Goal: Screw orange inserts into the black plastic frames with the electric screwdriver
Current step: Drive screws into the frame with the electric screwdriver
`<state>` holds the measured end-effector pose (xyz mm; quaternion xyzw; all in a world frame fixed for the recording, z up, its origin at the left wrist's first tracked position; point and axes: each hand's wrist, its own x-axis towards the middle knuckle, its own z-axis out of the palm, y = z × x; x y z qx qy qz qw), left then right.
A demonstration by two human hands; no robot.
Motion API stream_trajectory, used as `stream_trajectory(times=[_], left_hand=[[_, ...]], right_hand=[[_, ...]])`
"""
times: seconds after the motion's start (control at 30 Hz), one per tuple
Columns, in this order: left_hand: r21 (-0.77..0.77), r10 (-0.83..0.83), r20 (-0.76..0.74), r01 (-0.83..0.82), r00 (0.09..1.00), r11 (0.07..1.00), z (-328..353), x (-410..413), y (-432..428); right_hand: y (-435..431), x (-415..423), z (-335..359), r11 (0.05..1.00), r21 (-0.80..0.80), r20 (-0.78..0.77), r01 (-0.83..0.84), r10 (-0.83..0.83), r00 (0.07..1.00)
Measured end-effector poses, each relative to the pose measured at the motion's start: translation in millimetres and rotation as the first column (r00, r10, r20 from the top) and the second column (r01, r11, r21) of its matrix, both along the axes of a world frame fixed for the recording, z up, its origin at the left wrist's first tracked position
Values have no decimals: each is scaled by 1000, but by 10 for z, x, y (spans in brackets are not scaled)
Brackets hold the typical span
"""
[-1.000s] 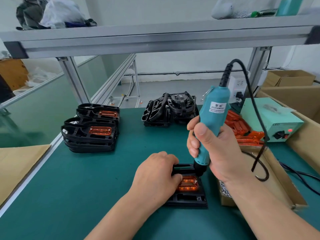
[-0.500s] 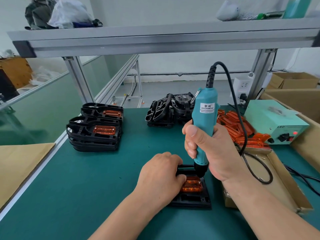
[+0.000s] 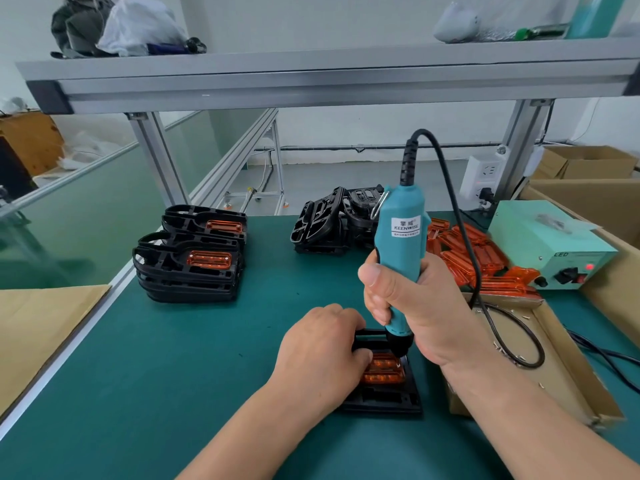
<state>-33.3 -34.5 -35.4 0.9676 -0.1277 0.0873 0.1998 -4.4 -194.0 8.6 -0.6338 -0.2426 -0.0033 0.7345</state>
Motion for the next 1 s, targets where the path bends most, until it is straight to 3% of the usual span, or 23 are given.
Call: stream_trajectory(times=[0.33,0.63,1.0], left_hand=[[3,5,-35,-5,999,1000,78,-33,-26],[16,7,-36,-7,999,1000,48,-11,-26],[36,0,-45,1,999,999,60,-8,-36]], right_hand=[[-11,-19,-35,988,-48,-4,-147,147,989],[-78,-14,-37,986,89,4,-140,140,990],[-128,47,-40,988,43,100,-148,143,985]])
